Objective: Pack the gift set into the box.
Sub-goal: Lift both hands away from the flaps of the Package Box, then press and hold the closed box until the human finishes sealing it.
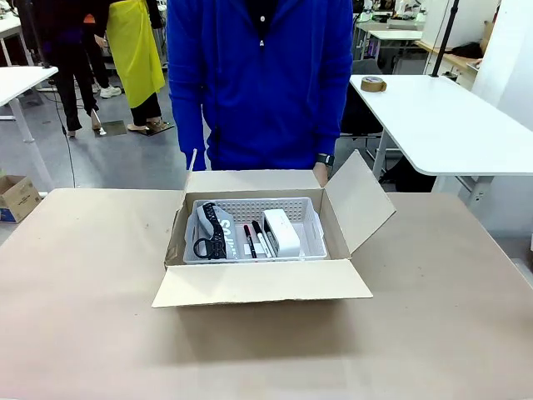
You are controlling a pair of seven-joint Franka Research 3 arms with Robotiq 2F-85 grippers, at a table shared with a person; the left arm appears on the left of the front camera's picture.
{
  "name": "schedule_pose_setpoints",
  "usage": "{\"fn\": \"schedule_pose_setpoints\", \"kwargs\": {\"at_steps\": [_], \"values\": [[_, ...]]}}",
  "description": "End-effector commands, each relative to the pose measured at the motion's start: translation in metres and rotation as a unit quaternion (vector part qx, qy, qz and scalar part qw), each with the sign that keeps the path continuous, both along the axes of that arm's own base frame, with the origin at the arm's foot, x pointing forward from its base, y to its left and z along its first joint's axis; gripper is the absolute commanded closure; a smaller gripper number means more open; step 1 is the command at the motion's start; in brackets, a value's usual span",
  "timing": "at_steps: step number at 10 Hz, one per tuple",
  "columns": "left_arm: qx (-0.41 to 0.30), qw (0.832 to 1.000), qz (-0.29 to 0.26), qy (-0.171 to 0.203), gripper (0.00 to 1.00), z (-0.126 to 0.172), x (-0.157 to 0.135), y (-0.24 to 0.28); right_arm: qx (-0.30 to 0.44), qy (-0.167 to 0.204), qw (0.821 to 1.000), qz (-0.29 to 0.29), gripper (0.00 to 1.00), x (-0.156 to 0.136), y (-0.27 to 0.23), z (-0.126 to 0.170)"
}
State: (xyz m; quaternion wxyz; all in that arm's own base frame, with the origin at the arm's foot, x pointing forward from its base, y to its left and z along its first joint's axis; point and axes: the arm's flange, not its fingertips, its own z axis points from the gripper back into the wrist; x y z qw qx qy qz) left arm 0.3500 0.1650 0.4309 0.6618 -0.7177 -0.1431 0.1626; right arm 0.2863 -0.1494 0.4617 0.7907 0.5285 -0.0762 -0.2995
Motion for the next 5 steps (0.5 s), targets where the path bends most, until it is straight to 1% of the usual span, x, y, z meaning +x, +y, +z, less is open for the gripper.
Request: {"fn": "schedule_pose_setpoints", "kwargs": {"at_steps": [1, 5], "values": [[0.075, 0.996, -0.004, -0.054, 0.0, 0.0548, -0.0106, -0.0198, -0.042, -0.043, 0.997, 0.038, 0.0, -0.0084, 0.0304, 0.0474], [0.075, 0.996, -0.004, -0.054, 0.0, 0.0548, -0.0106, -0.0198, -0.042, -0.043, 0.997, 0.038, 0.0, -0.0084, 0.0304, 0.0474]]}}
